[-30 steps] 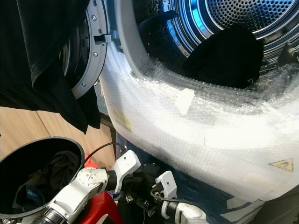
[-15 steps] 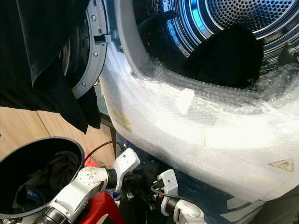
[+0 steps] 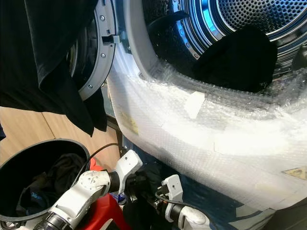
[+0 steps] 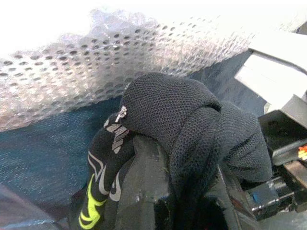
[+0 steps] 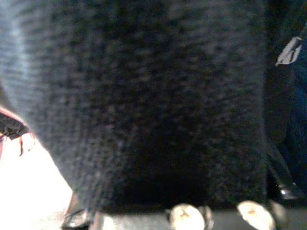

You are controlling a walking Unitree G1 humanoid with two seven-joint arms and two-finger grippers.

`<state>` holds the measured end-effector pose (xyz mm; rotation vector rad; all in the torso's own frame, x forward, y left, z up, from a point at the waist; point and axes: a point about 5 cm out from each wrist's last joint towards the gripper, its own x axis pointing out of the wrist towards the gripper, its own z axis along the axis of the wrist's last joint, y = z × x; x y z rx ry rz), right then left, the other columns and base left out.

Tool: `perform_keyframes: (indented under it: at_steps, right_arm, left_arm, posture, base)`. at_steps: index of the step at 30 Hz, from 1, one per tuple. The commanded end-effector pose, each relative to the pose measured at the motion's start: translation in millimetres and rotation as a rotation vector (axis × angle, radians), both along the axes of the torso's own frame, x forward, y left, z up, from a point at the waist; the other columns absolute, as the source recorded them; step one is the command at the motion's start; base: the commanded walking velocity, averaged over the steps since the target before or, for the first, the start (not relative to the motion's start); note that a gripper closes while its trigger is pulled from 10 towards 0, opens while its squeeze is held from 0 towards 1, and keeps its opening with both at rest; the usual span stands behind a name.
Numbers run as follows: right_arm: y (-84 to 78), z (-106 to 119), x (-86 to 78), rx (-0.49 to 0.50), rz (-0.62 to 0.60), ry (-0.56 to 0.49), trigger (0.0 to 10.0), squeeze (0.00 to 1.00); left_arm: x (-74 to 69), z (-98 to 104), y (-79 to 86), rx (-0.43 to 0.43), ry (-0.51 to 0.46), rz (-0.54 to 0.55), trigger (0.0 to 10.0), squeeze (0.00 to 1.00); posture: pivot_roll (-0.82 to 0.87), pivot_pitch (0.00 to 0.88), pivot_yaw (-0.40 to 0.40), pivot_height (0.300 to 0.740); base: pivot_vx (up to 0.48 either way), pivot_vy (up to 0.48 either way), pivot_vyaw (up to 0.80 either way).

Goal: Clothes washing

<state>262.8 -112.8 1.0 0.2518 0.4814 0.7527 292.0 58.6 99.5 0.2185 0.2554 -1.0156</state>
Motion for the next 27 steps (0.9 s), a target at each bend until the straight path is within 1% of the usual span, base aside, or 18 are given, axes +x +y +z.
perform_keyframes:
  at_steps: [1, 4, 8, 10, 11, 12, 13, 14, 15, 16, 17, 18, 19, 22, 23, 24, 27]
  right_arm:
    - [-1.3, -3.7, -3.9, 0.002, 0.005, 0.014, 0.0, 0.0]
    - [-3.4, -2.8, -3.5, 0.003, 0.003, 0.008, 0.0, 0.0]
    - [-5.2, 0.0, -1.9, 0.002, 0.024, -0.004, 0.0, 0.0]
    - [-6.8, 1.7, -0.8, 0.004, 0.026, -0.01, 0.0, 0.0]
    - [-8.6, 4.9, 1.7, 0.005, 0.025, -0.021, 0.0, 0.0]
    - [-8.6, 4.9, 1.7, 0.005, 0.025, -0.021, 0.0, 0.0]
    - [-9.6, 8.1, 4.2, 0.002, 0.027, -0.033, 0.0, 0.0]
    - [-12.3, 10.5, 6.1, 0.004, 0.023, -0.04, 0.0, 0.0]
    - [-12.6, 11.5, 6.7, 0.005, 0.023, -0.042, 0.0, 0.0]
    - [-13.4, 12.0, 7.1, 0.006, 0.023, -0.043, 0.0, 0.0]
    - [-13.9, 12.7, 7.3, 0.004, 0.029, -0.046, 0.0, 0.0]
    - [-14.2, 13.1, 7.6, 0.004, 0.031, -0.047, 0.0, 0.0]
    - [-13.8, 13.7, 8.0, 0.006, 0.035, -0.05, 0.0, 0.0]
    - [-9.8, 15.3, 10.7, 0.013, 0.029, -0.054, 0.0, 0.0]
    - [-7.1, 15.5, 11.1, 0.02, 0.03, -0.053, 0.0, 0.0]
    - [-1.9, 15.2, 10.9, 0.034, 0.037, -0.05, 0.0, 0.0]
    - [9.4, 12.6, 7.8, 0.058, 0.052, -0.036, 0.0, 0.0]
  left_arm:
    - [1.5, 11.1, -3.3, -0.026, -0.057, -0.003, 0.0, 0.0]
    - [-0.4, 11.2, -7.4, -0.042, -0.06, 0.006, 0.0, 0.0]
    - [2.4, 12.9, -9.9, -0.059, -0.073, 0.065, 0.0, 0.0]
    - [6.3, 14.0, -8.8, -0.064, -0.082, 0.113, 0.0, 0.0]
    - [10.7, 14.6, -6.8, -0.057, -0.093, 0.161, 0.7, 0.0]
    - [10.7, 14.6, -6.8, -0.057, -0.093, 0.161, 0.7, 0.0]
    - [14.6, 11.8, -3.1, -0.051, -0.093, 0.215, 4.5, 0.0]
    - [17.1, 9.5, -2.1, -0.047, -0.091, 0.256, 7.6, 0.0]
    - [18.2, 9.1, -0.7, -0.037, -0.101, 0.274, 10.0, 0.0]
    - [18.9, 8.8, -0.5, -0.03, -0.109, 0.285, 10.0, 0.0]
    - [19.4, 9.4, 0.1, -0.046, -0.106, 0.309, 10.0, 0.0]
    - [18.4, 10.7, -0.1, -0.062, -0.102, 0.309, 10.0, 0.73]
    - [16.2, 11.0, -0.3, -0.076, -0.089, 0.299, 10.0, 1.0]
    - [8.5, 8.5, 0.4, -0.07, -0.058, 0.23, 10.0, 1.0]
    - [4.7, 6.9, 1.8, -0.052, -0.051, 0.191, 10.0, 1.0]
    - [-0.3, 7.1, 5.5, -0.037, -0.042, 0.147, 10.0, 1.0]
    - [-4.7, 11.0, 16.8, -0.027, -0.045, 0.118, 10.0, 1.0]
  posture:
    - [0.0, 0.0, -0.017, 0.74]
    - [-0.01, 0.0, -0.028, 0.74]
    - [-0.01, 0.0, -0.044, 0.74]
    - [-0.02, 0.0, -0.057, 0.74]
    - [-0.02, 0.0, -0.071, 0.74]
    - [-0.02, 0.0, -0.071, 0.74]
    - [-0.03, 0.0, -0.083, 0.74]
    - [-0.03, 0.0, -0.093, 0.74]
    - [-0.03, 0.0, -0.093, 0.74]
    - [-0.02, 0.0, -0.1, 0.74]
    - [-0.02, 0.0, -0.1, 0.74]
    - [-0.02, 0.0, -0.1, 0.74]
    - [-0.02, 0.0, -0.098, 0.74]
    - [-0.02, 0.0, -0.094, 0.74]
    - [-0.01, 0.0, -0.088, 0.74]
    - [0.0, 0.0, -0.081, 0.74]
    - [0.02, 0.0, -0.066, 0.74]
  base:
    - [0.0, 0.0, 0.0]
    - [0.0, 0.0, 0.0]
    - [0.0, 0.0, 0.0]
    - [0.0, 0.0, 0.0]
    - [0.0, 0.0, 0.0]
    - [0.0, 0.0, 0.0]
    - [0.0, 0.0, 0.0]
    - [0.0, 0.0, 0.0]
    - [0.0, 0.0, 0.0]
    - [0.0, 0.0, 0.0]
    - [0.0, 0.0, 0.0]
    - [0.0, 0.0, 0.0]
    - [0.0, 0.0, 0.0]
    - [0.0, 0.0, 0.0]
    - [0.0, 0.0, 0.0]
    - [0.0, 0.0, 0.0]
    - [0.0, 0.0, 0.0]
